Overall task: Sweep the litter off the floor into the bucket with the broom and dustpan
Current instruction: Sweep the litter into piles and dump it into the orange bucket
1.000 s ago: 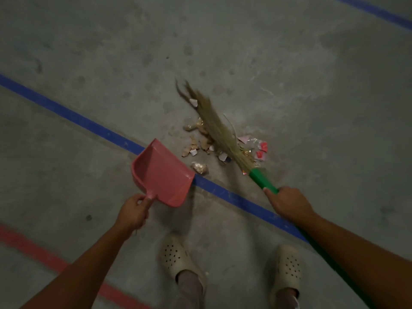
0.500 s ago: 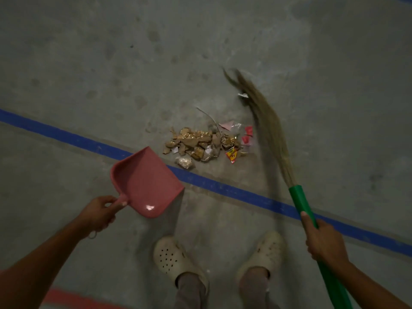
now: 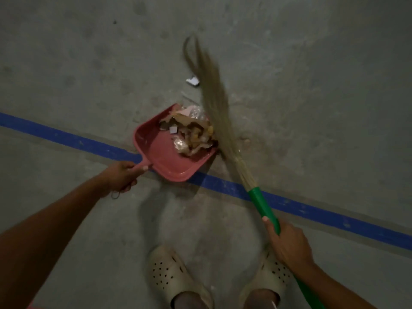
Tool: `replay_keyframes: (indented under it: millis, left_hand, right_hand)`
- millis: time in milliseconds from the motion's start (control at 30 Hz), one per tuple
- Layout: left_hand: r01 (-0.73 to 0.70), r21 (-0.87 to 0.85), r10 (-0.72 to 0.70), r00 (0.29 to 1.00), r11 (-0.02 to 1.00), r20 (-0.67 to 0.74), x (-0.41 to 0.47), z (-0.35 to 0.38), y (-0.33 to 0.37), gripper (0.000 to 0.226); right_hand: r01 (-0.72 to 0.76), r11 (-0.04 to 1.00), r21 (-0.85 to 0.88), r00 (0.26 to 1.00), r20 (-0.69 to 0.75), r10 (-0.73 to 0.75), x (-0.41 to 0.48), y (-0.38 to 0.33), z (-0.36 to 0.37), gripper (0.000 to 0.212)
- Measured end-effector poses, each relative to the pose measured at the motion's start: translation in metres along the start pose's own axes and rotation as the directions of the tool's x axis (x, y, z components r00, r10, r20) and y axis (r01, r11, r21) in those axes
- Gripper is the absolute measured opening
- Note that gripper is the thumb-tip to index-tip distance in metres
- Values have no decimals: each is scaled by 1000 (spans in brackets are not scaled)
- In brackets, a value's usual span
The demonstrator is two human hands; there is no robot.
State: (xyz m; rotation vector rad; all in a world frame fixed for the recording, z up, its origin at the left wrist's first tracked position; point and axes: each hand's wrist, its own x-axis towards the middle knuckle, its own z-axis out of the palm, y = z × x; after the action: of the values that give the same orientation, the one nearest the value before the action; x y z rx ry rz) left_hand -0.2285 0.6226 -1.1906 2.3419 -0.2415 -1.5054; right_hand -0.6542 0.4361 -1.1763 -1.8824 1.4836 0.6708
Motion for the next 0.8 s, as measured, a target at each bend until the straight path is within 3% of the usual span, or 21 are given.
replay_keyframes:
  millis: [100, 333, 500, 667, 800]
  left_hand:
    - [5, -57, -5, 1000, 998, -8, 10, 20, 22, 44]
    - [-28, -181, 19, 998, 983, -53, 10, 52, 21, 53]
    - [-80, -279, 41, 989, 957, -144, -12, 64, -4, 47]
    - [-26, -355, -56, 974, 934, -219, -31, 54, -42, 47]
    - [9, -415, -114, 967, 910, -227, -43, 30, -65, 43]
  right_hand:
    - [51, 992, -115, 998, 48, -45, -11, 4, -7, 48]
    - [87, 984, -152, 996, 17, -85, -35, 12, -35, 48]
    - [19, 993, -115, 997, -75, -28, -36, 12, -62, 67]
    - [7, 995, -100, 986, -163, -23, -15, 13, -77, 97]
    - [50, 994, -97, 982, -175, -66, 14, -14, -87, 84]
